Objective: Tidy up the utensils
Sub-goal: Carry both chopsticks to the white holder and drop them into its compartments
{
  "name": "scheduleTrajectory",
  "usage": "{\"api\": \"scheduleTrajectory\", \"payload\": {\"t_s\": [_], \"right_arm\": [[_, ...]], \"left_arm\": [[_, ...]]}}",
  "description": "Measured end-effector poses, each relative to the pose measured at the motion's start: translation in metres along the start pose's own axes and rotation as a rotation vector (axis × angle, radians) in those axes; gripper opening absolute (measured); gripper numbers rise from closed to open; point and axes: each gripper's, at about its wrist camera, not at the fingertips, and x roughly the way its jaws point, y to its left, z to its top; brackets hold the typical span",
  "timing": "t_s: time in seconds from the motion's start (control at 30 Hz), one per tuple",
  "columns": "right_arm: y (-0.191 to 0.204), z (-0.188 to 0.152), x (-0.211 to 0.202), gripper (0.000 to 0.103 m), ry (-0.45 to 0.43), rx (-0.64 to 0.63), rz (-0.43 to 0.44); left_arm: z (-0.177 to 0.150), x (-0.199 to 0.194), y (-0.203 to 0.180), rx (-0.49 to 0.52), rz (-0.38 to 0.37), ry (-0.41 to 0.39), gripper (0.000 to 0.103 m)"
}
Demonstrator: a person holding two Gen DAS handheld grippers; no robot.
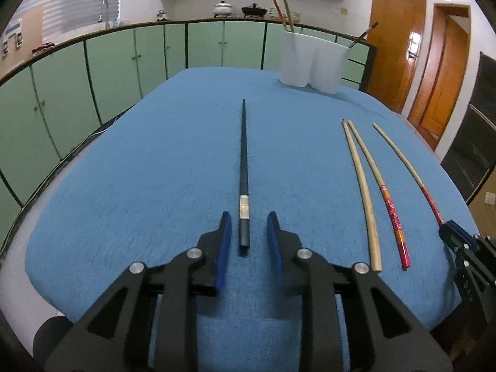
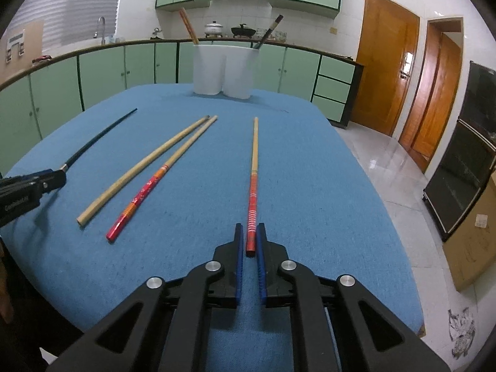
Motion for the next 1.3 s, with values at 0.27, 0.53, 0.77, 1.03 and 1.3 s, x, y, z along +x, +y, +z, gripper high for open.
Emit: {"api": "scheduleTrajectory", "payload": {"t_s": [0.27, 0.53, 0.77, 1.03, 1.3], "right_arm": [[-0.011, 0.013, -0.016, 0.006, 0.028, 0.048, 0.054], [-0.023, 0.040, -0.070, 0.006, 0.058, 0.037, 0.116], [-0.033, 0.072, -0.119, 0.006, -0.006, -0.002, 0.134], [-0.036, 0.111, -0.149, 0.006, -0.053, -0.042, 0.152], [-0.038, 0.156, -0.131, 0.006, 0.003, -0.080, 0.190]], "left_arm": [[0.015, -0.015, 0.010, -0.018, -0.022, 0.039, 0.006], [0.029, -0.073, 0.014, 0.008, -0.050, 0.024, 0.006], [0.046, -0.119, 0.011, 0.052, -0.076, -0.039, 0.006], [0.071, -0.158, 0.003, 0.102, -0.111, -0.125, 0.006], [0.100, -0.160, -0.001, 0.143, -0.176, -0.103, 0.006]]}}
